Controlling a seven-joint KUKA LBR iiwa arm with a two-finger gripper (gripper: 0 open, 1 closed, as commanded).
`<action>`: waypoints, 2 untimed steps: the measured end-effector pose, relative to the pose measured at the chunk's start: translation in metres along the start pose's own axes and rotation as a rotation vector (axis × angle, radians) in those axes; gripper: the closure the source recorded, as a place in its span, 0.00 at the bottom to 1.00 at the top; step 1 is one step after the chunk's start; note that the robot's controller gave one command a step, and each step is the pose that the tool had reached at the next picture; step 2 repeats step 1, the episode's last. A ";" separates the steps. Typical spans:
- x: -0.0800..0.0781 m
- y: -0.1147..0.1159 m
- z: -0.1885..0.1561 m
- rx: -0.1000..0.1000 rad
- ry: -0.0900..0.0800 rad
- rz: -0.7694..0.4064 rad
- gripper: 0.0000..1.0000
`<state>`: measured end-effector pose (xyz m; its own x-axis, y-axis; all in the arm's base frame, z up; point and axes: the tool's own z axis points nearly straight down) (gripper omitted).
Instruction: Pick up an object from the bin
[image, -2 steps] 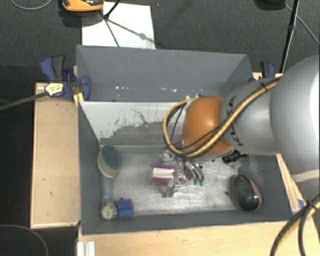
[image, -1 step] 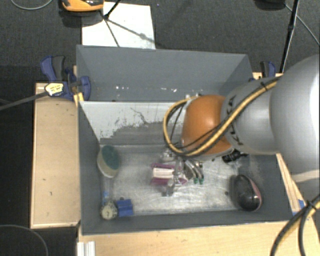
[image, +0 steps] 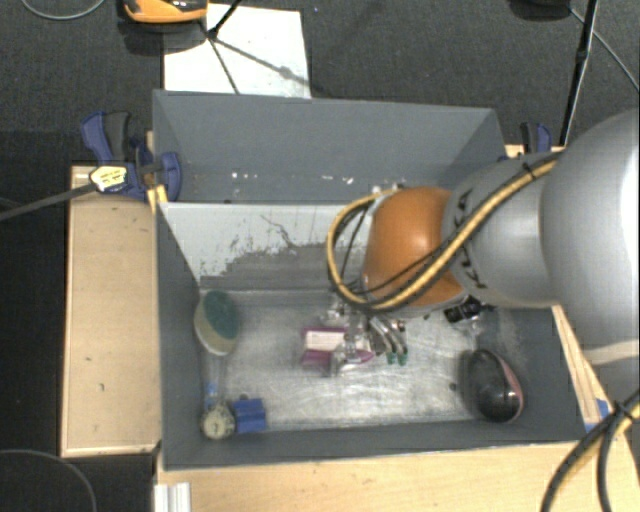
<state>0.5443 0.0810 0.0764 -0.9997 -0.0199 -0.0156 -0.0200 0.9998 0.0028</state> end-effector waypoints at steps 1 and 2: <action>-0.004 0.000 -0.116 0.001 0.007 0.003 1.00; -0.004 0.000 -0.116 0.001 0.007 0.003 1.00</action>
Offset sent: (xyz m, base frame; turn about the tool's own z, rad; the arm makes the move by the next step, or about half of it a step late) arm -0.0001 0.0001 0.1113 0.0000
